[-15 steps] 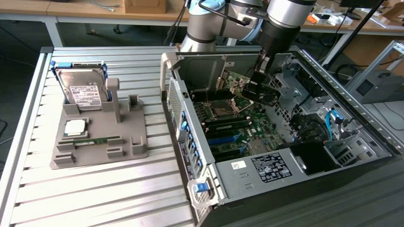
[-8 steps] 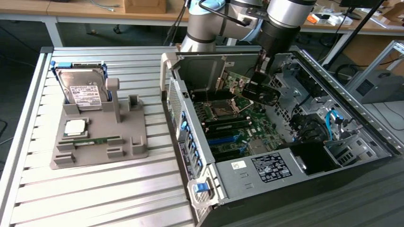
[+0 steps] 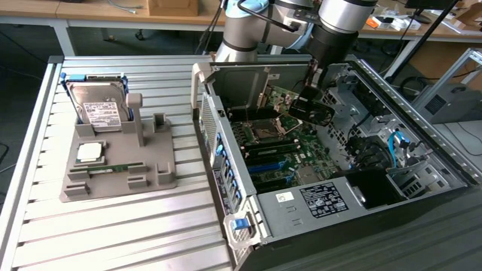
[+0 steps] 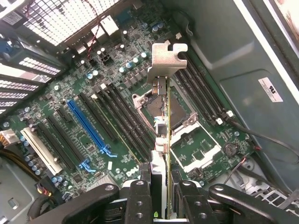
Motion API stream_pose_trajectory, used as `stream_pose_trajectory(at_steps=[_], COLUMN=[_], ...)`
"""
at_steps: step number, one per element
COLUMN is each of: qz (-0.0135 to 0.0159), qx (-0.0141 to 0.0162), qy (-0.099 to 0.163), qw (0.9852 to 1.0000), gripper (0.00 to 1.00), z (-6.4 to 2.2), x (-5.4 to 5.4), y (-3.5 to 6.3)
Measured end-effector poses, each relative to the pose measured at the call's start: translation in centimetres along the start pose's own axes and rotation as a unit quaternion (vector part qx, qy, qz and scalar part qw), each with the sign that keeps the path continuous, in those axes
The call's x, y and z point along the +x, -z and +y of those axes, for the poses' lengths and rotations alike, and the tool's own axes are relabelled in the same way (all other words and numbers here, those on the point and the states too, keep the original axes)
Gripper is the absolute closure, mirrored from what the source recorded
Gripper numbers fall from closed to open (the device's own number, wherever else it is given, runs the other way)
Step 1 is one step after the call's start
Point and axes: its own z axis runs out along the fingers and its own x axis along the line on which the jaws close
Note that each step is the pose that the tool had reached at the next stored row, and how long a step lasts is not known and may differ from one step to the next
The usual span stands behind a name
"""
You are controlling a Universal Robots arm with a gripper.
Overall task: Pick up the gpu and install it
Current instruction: 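Insert the gpu into the slot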
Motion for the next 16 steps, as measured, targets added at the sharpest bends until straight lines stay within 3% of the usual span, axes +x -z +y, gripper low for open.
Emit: stream_pose_trajectory(at_steps=[16], qz=[0.0005], qx=[-0.0006], qy=[0.029], qw=[0.9996], gripper=[0.73], z=[0.00], x=[0.00], y=[0.01])
